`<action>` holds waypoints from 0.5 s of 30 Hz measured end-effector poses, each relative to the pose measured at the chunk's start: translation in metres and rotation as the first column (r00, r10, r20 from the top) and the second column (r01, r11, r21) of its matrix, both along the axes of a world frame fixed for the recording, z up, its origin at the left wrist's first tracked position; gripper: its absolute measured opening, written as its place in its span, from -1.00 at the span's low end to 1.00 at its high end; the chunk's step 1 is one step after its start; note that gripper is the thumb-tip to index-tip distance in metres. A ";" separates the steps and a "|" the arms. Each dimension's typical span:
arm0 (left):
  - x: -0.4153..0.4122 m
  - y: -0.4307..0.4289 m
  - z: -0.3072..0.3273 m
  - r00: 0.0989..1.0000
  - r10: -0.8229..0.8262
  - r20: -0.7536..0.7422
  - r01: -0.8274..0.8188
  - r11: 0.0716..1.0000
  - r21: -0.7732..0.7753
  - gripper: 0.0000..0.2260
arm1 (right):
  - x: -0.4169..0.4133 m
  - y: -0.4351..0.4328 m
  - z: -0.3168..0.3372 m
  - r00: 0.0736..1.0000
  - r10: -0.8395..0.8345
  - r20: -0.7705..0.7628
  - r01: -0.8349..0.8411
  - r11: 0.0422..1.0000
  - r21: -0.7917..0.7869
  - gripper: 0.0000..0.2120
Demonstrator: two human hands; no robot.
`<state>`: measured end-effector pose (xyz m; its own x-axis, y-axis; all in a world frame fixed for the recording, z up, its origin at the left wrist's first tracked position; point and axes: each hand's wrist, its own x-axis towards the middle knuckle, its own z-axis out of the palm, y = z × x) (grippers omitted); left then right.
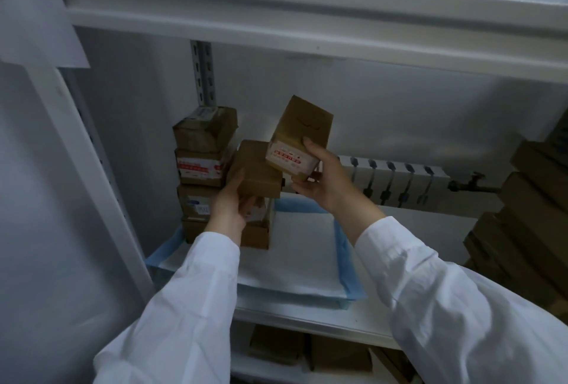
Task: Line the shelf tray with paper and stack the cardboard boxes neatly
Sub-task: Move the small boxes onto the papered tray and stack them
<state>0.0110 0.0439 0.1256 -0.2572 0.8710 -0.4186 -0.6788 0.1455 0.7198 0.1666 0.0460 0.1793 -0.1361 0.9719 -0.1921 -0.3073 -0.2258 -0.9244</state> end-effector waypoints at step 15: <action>-0.015 0.006 -0.006 0.997 0.030 -0.064 -0.036 0.996 -0.086 -0.62 | -0.051 0.030 0.000 0.939 0.029 0.344 -0.054 0.997 0.063 -0.31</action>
<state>-0.0043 0.0499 0.1194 -0.3134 0.8227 -0.4743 -0.6381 0.1875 0.7468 0.1158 0.0758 0.1793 -0.1147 0.9795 -0.1655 0.0385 -0.1621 -0.9860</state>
